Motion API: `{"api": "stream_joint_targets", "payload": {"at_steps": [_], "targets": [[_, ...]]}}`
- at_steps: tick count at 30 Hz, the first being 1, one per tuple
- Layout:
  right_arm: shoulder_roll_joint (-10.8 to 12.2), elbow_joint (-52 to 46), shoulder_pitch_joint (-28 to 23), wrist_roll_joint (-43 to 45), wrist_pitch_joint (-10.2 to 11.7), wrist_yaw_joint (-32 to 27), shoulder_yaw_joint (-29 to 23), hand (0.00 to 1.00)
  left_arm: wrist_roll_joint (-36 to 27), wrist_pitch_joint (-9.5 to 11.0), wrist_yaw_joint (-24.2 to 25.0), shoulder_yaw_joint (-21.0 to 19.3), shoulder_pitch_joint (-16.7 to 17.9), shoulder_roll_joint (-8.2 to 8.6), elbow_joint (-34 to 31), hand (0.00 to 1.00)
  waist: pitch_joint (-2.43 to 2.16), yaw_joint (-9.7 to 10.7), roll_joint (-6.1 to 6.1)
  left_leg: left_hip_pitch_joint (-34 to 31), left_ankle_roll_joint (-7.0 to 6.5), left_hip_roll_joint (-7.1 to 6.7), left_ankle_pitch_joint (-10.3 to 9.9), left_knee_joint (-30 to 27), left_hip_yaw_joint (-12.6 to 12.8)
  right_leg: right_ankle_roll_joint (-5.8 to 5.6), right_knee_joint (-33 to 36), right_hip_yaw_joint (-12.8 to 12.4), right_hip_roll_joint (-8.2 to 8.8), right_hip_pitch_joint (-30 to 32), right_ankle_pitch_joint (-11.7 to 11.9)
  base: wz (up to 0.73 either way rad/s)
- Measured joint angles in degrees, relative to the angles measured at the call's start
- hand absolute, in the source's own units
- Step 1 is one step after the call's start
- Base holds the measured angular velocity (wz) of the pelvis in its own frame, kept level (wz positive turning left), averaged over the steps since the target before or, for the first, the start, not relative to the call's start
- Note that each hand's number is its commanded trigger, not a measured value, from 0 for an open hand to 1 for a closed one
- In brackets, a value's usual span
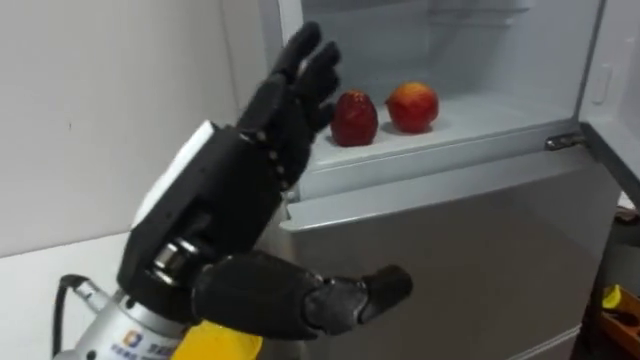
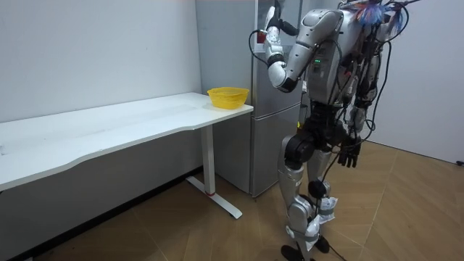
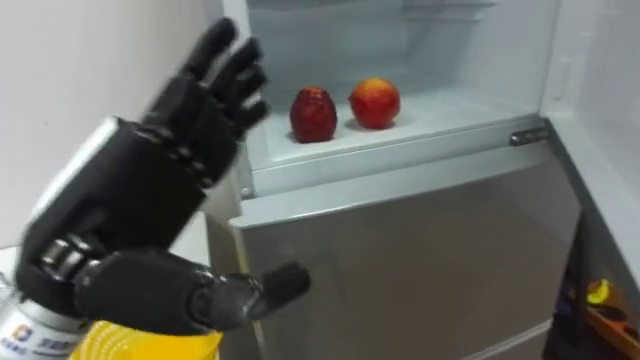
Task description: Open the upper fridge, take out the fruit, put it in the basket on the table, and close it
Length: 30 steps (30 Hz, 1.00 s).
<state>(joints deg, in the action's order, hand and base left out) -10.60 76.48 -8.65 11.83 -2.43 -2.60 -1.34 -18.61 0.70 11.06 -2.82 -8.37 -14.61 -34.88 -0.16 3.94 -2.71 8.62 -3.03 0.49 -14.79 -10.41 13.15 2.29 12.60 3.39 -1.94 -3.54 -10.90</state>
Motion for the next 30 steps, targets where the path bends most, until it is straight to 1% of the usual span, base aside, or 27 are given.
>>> {"api": "stream_joint_targets", "payload": {"at_steps": [1,3,4,5,6,7,8,9,10,11,12,13,14,15,16,17,18,19,21,22,24,25,27,28,30], "targets": [[0.01,-0.24,-0.5,-0.01,0.0,-0.24,-0.01,0.0,0.63,0.28,-1.18,-1.13,0.09,0.03,-0.05,0.0,0.02,-0.28,-0.04,-0.05,0.01,-0.06,0.0,0.0,-0.44,0.0,-0.04,0.17,-0.01,-0.38,0.0,0.2],[0.08,-0.92,-1.47,0.07,0.34,-1.44,-0.13,0.0,1.23,1.41,-6.37,-5.21,1.24,0.1,-0.94,0.0,-0.11,-1.45,-0.27,-0.03,0.02,-0.14,0.01,0.01,-1.41,0.0,-0.54,0.79,0.02,-0.78,0.0,0.17],[0.06,-0.95,-1.57,0.19,0.51,-1.74,-0.36,0.0,1.61,1.87,-7.72,-6.31,1.9,0.09,-1.44,0.0,-0.13,-1.61,-0.34,-0.07,0.02,-0.15,0.01,0.01,-1.66,0.01,-0.86,0.99,0.04,-0.9,0.01,0.14],[-0.03,-1.03,-1.65,0.17,0.73,-2.06,-1.26,0.0,2.04,3.07,-10.19,-8.34,3.27,0.08,-1.65,0.0,-0.17,-2.16,-0.55,-0.01,0.02,-0.24,0.01,-0.03,-2.29,0.01,-1.03,1.54,0.18,-1.24,0.02,0.13],[-0.09,-1.13,-2.27,0.29,0.93,-2.35,-2.38,0.0,3.24,3.77,-12.24,-10.72,5.21,0.08,-1.53,0.0,-0.25,-3.05,-0.76,0.05,0.02,-0.28,0.01,-0.22,-2.47,0.03,-1.08,1.87,0.28,-1.37,-0.02,0.11],[-0.09,-1.16,-2.38,0.51,1.08,-2.52,-2.94,0.0,3.89,4.16,-13.44,-12.19,6.73,0.09,-1.41,0.0,-0.25,-3.22,-0.8,0.15,0.03,-0.29,0.01,-0.39,-2.6,0.06,-1.1,2.03,0.34,-1.51,-0.08,0.08],[0.01,-1.42,-2.79,1.14,1.52,-2.69,-4.1,0.0,5.59,4.42,-15.9,-14.9,9.37,0.19,-0.84,0.0,-0.15,-3.66,-0.93,0.58,0.04,-0.31,0.02,-0.46,-3.16,0.1,-1.17,2.77,0.41,-2.06,-0.18,0.15],[0.08,-1.39,-3.31,1.35,2.09,-3.0,-4.77,0.0,5.82,4.42,-18.31,-17.04,11.48,0.2,0.26,0.0,0.06,-4.1,-0.96,1.18,0.04,-0.35,0.02,-0.38,-4.01,0.1,-1.62,3.14,0.42,-3.0,-0.2,0.19],[0.09,-1.41,-3.22,1.4,2.29,-3.09,-5.06,0.0,5.82,4.4,-19.55,-18.0,12.38,0.2,0.8,0.0,0.06,-4.43,-0.96,1.4,0.05,-0.41,0.02,-0.36,-4.27,0.12,-2.05,3.13,0.43,-3.41,-0.23,0.15],[0.05,-1.45,-3.22,1.61,2.33,-3.37,-5.29,0.0,5.78,4.34,-22.15,-20.08,13.75,0.19,1.32,0.0,0.15,-4.86,-0.93,1.5,0.05,-0.47,0.01,-0.33,-4.51,0.16,-2.12,3.17,0.46,-3.49,-0.47,0.16],[0.08,-1.46,-3.4,1.75,2.32,-3.62,-5.7,0.0,5.73,4.37,-24.84,-21.97,14.39,0.2,1.37,0.0,0.4,-5.15,-0.9,1.47,0.09,-0.56,-0.01,-0.31,-5.11,0.16,-2.14,3.73,0.59,-3.53,-0.71,0.19],[0.07,-1.58,-3.42,1.88,2.31,-3.72,-5.97,0.0,5.75,4.47,-26.12,-22.85,14.61,0.2,1.45,0.0,0.47,-5.31,-0.98,1.44,0.09,-0.64,-0.01,-0.28,-5.55,0.13,-2.14,4.14,0.7,-3.61,-0.81,0.26],[0.05,-1.87,-3.46,2.06,2.29,-4.0,-6.81,0.0,5.93,5.35,-28.53,-24.18,15.12,0.21,2.41,0.0,0.38,-5.7,-0.8,1.48,0.09,-0.76,-0.01,-0.22,-5.91,0.08,-1.96,4.57,0.86,-3.71,-0.94,0.21],[0.02,-2.56,-3.59,2.32,2.22,-4.27,-6.89,0.0,7.31,6.44,-30.64,-25.44,15.99,0.22,4.36,0.0,0.46,-6.01,-1.1,1.48,0.09,-0.88,-0.01,-0.16,-6.49,0.03,-1.85,4.72,0.91,-3.83,-1.01,0.2],[0.06,-2.88,-3.64,2.4,2.22,-4.28,-6.89,0.0,8.02,6.71,-31.58,-26.04,16.48,0.22,5.47,0.0,0.43,-5.99,-1.06,1.4,0.09,-0.98,-0.01,-0.17,-6.98,-0.03,-1.81,4.91,0.96,-3.88,-1.06,0.2],[0.12,-2.89,-3.74,2.38,2.27,-4.27,-6.86,0.0,8.14,6.74,-33.45,-26.95,17.91,0.26,7.38,0.0,0.44,-5.99,-1.2,1.29,0.08,-1.07,0.0,-0.18,-7.42,-0.06,-1.81,5.31,1.05,-3.94,-1.09,0.15],[0.26,-3.03,-3.76,2.24,2.24,-4.3,-6.83,0.0,8.14,6.71,-35.29,-27.92,19.61,0.81,8.62,0.0,0.52,-6.11,-1.38,1.0,0.08,-1.09,-0.01,-0.19,-7.61,-0.06,-1.85,5.39,1.04,-3.99,-1.09,0.12],[0.33,-3.02,-3.85,2.16,2.16,-4.38,-6.68,0.0,8.14,6.76,-36.26,-28.2,20.43,1.04,9.34,0.0,0.51,-6.2,-1.34,1.0,0.08,-1.14,0.0,-0.2,-7.87,-0.06,-1.82,5.5,1.04,-4.02,-1.09,0.05],[0.79,-3.01,-4.62,1.52,1.5,-4.86,-6.56,0.0,8.04,6.72,-40.04,-28.86,23.35,2.18,12.51,0.0,0.29,-7.35,-1.23,1.11,0.07,-1.22,0.0,-0.16,-8.25,-0.05,-1.56,5.38,0.97,-4.04,-1.09,0.0],[0.92,-3.01,-4.93,1.41,1.42,-4.83,-6.59,0.0,8.19,6.73,-40.92,-28.87,23.97,2.45,13.3,0.0,0.28,-7.37,-1.18,1.12,0.08,-1.21,0.0,-0.13,-8.25,-0.05,-1.41,5.27,0.93,-4.04,-1.09,0.0],[0.94,-3.25,-5.1,2.52,0.86,-4.71,-6.75,0.0,8.06,6.79,-44.27,-28.95,26.91,3.52,17.96,0.0,0.27,-7.56,-1.09,0.99,0.07,-1.29,0.0,-0.13,-8.57,-0.05,-1.4,5.45,1.02,-3.96,-1.14,0.02],[0.91,-3.46,-5.13,2.69,0.67,-4.66,-6.75,0.0,7.98,6.79,-44.91,-28.92,27.47,3.81,19.61,0.0,0.27,-7.52,-1.08,0.93,0.07,-1.32,0.0,-0.14,-8.7,-0.05,-1.5,5.55,1.04,-3.94,-1.14,0.04],[0.92,-3.64,-5.27,2.68,0.05,-4.05,-6.68,0.0,7.0,6.77,-47.15,-28.42,27.98,5.2,26.03,0.0,0.3,-7.49,-0.83,0.93,0.06,-1.32,0.0,-0.15,-8.79,-0.06,-1.88,5.6,1.04,-3.72,-1.15,0.02],[0.92,-3.64,-5.41,2.62,-0.13,-3.77,-6.66,0.0,6.7,6.79,-47.63,-28.28,27.99,5.29,27.86,0.0,0.31,-7.52,-0.73,0.88,0.06,-1.31,0.0,-0.1,-8.79,-0.05,-1.86,5.62,1.04,-3.7,-1.16,0.0],[0.87,-4.47,-5.22,2.48,-0.44,-2.88,-6.88,0.0,2.83,6.73,-48.17,-27.78,28.25,5.29,36.07,0.0,0.14,-7.52,-0.58,0.69,0.06,-1.29,0.0,0.08,-8.8,-0.01,-1.77,5.81,1.05,-3.5,-1.18,-0.04]]}}
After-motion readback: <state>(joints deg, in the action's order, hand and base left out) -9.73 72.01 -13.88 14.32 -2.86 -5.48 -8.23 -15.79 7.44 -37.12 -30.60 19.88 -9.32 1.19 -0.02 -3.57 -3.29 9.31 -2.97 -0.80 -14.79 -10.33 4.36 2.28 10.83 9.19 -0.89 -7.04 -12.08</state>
